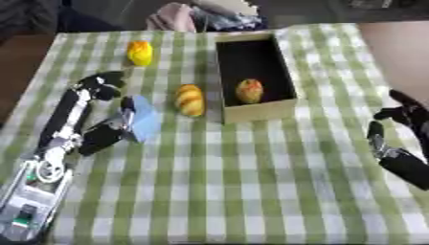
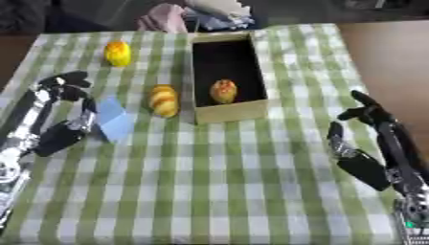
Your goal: Pick up objects on the table and place them in the box.
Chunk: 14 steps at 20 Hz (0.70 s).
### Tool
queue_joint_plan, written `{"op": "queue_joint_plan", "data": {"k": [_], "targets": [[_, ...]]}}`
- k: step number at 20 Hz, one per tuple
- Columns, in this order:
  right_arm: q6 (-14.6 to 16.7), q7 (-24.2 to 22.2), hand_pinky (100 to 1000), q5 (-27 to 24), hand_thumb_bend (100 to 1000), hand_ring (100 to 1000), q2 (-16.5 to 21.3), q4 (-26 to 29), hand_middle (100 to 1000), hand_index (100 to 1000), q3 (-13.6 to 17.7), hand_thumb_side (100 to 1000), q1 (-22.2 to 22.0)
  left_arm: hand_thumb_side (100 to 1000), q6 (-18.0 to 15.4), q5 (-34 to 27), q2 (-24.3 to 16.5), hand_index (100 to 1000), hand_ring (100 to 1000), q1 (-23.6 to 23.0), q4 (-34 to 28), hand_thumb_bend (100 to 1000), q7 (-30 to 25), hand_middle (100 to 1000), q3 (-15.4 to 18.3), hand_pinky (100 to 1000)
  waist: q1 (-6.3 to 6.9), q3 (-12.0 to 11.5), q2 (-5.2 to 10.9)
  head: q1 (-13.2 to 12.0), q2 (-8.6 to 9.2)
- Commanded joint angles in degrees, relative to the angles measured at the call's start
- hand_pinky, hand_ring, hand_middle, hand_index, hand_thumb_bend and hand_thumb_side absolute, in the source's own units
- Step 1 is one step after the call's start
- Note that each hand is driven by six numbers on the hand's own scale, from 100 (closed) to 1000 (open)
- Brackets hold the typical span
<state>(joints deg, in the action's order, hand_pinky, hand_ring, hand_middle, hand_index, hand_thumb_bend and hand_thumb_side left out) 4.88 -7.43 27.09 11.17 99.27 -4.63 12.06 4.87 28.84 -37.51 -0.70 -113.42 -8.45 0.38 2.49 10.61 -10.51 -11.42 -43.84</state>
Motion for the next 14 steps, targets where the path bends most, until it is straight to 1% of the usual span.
{"op": "queue_joint_plan", "data": {"k": [1, 2, 4, 7, 8, 10, 13, 14], "targets": [[0.2, -0.3, 900, -0.3, 100, 851, 1.3, 0.6, 644, 962, 0.0, 412, 0.3, 392, 1.4, -1.7, -10.9, 887, 724, 1.6, -1.2, 100, -5.1, 750, -1.6, 756, 0.83, 0.2, 1.69, 0.2, -0.27], [0.3, -0.4, 900, -0.3, 100, 851, 1.4, 0.6, 644, 962, 0.0, 408, 0.3, 442, 2.2, -2.3, -13.5, 891, 730, 2.4, -1.2, 149, -6.8, 761, -2.3, 761, 0.84, 0.4, 1.73, 0.2, -0.27], [0.3, -0.5, 900, -0.4, 100, 851, 1.5, 0.6, 644, 962, -0.2, 405, 0.3, 503, 4.0, -3.7, -17.7, 892, 736, 4.5, -1.2, 237, -10.3, 769, -3.9, 766, 0.85, 0.6, 1.78, 0.2, -0.27], [0.4, -0.7, 900, -0.5, 100, 851, 1.5, 0.6, 644, 962, -0.4, 405, 0.3, 553, 6.7, -4.6, -21.3, 892, 727, 8.1, -0.9, 316, -15.2, 775, -5.9, 769, 0.9, 1.0, 1.8, 0.1, -0.27], [0.4, -0.8, 900, -0.5, 100, 850, 1.6, 0.6, 643, 962, -0.4, 404, 0.3, 577, 7.5, -4.4, -21.9, 892, 733, 9.3, -0.3, 370, -16.6, 781, -6.5, 772, 0.93, 1.1, 1.81, 0.1, -0.27], [0.5, -0.9, 900, -0.6, 100, 850, 1.6, 0.6, 643, 962, -0.5, 405, 0.3, 595, 8.6, -3.7, -22.2, 892, 736, 11.8, 2.0, 403, -19.1, 783, -8.0, 773, 1.0, 1.4, 1.85, 0.0, -0.27], [0.6, -1.0, 887, -0.7, 100, 849, 1.7, 0.6, 643, 963, -0.7, 409, 0.4, 585, 9.5, -2.0, -21.5, 892, 741, 15.1, 6.2, 430, -21.7, 788, -10.1, 776, 1.05, 1.6, 1.93, 0.1, -0.27], [0.7, -1.0, 885, -0.7, 100, 849, 1.7, 0.6, 641, 963, -0.7, 412, 0.4, 567, 9.6, -1.3, -21.1, 891, 742, 16.0, 7.5, 427, -22.2, 789, -10.6, 775, 1.06, 1.7, 1.97, 0.1, -0.27]]}}
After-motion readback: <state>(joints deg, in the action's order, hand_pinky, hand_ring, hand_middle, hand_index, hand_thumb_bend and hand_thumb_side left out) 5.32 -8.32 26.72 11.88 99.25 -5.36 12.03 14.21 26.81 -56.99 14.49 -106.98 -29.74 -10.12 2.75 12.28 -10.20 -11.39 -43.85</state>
